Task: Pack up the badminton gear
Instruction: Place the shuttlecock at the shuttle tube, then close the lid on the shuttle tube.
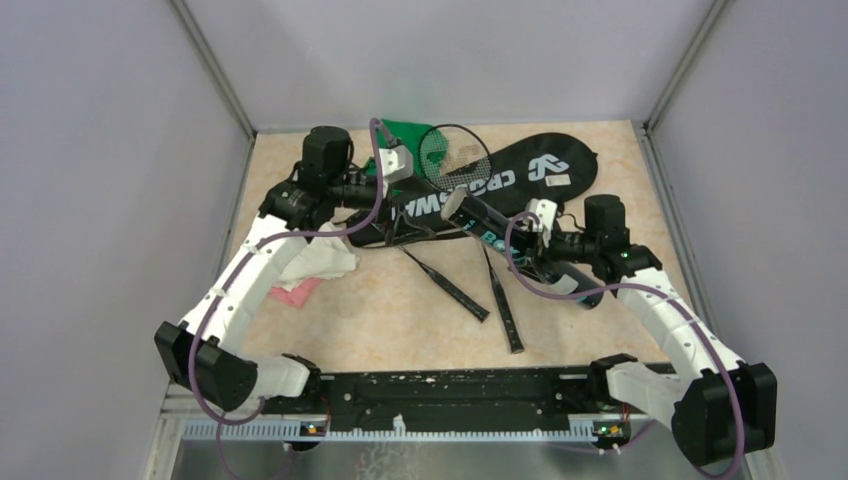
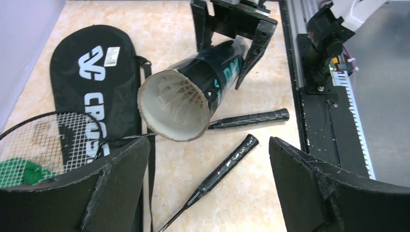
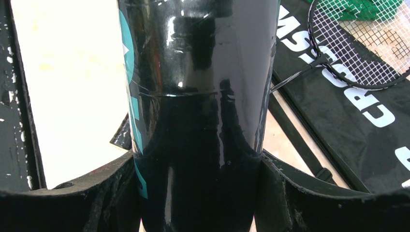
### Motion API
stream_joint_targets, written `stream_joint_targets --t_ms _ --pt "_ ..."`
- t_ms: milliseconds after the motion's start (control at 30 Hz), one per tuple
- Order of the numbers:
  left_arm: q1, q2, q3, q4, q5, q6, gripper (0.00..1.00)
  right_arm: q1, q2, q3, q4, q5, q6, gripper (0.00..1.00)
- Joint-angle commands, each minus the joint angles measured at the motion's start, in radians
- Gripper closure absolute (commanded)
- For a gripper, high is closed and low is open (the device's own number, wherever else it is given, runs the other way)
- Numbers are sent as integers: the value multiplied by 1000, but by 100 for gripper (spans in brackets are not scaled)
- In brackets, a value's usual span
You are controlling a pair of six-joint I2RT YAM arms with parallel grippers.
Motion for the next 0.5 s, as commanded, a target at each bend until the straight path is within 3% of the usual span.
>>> stream_joint_targets --t_ms 0,300,467 --pt "22 -30 55 -4 -42 -1 1 -3 -23 24 51 -15 12 67" --pt "54 -43 49 -75 -144 57 1 -4 -19 24 49 -18 13 67" --pt "63 -67 9 -107 -177 112 1 -5 -20 7 19 -67 -79 68"
